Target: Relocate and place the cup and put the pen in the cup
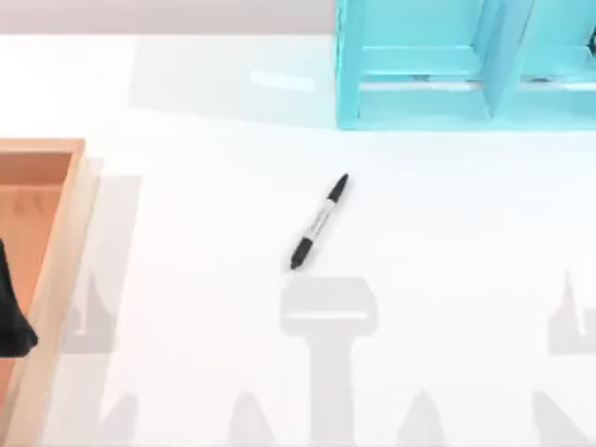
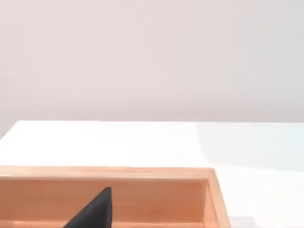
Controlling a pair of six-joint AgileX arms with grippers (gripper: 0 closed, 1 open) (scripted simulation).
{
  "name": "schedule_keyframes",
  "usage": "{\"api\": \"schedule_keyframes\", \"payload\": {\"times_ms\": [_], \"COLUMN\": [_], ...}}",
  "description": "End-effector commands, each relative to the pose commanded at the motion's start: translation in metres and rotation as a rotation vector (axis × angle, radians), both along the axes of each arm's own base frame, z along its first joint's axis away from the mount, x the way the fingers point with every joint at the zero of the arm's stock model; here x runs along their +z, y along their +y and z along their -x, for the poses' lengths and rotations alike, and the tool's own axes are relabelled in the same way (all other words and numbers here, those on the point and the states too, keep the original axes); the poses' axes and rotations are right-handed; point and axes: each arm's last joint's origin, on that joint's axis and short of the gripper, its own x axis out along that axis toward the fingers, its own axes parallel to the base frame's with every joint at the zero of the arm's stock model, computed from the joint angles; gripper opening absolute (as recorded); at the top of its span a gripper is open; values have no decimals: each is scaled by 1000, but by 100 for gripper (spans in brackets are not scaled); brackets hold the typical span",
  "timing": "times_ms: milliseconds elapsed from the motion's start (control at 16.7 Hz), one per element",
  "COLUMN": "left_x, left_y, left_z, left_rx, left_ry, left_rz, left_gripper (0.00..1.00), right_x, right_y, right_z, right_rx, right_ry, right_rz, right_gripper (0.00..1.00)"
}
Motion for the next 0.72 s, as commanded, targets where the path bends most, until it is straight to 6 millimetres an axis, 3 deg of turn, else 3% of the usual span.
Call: {"api": "schedule_keyframes", "payload": {"times_ms": [300,540,720], "left_x": [11,51,86], "left_y": [1,5,11], "left_z": [0,-8,-31], "left_rx": [4,28,49], "left_ry": [59,259,498], "left_rz": [-10,-38,-61], "left_gripper": [100,100,100], "right_x": [0,0,0], "right_y": [0,0,0], "right_z": [0,0,0], "right_rx": [0,0,0], "right_ry": [0,0,0], "right_rz": [0,0,0], "right_gripper": [100,100,100]}}
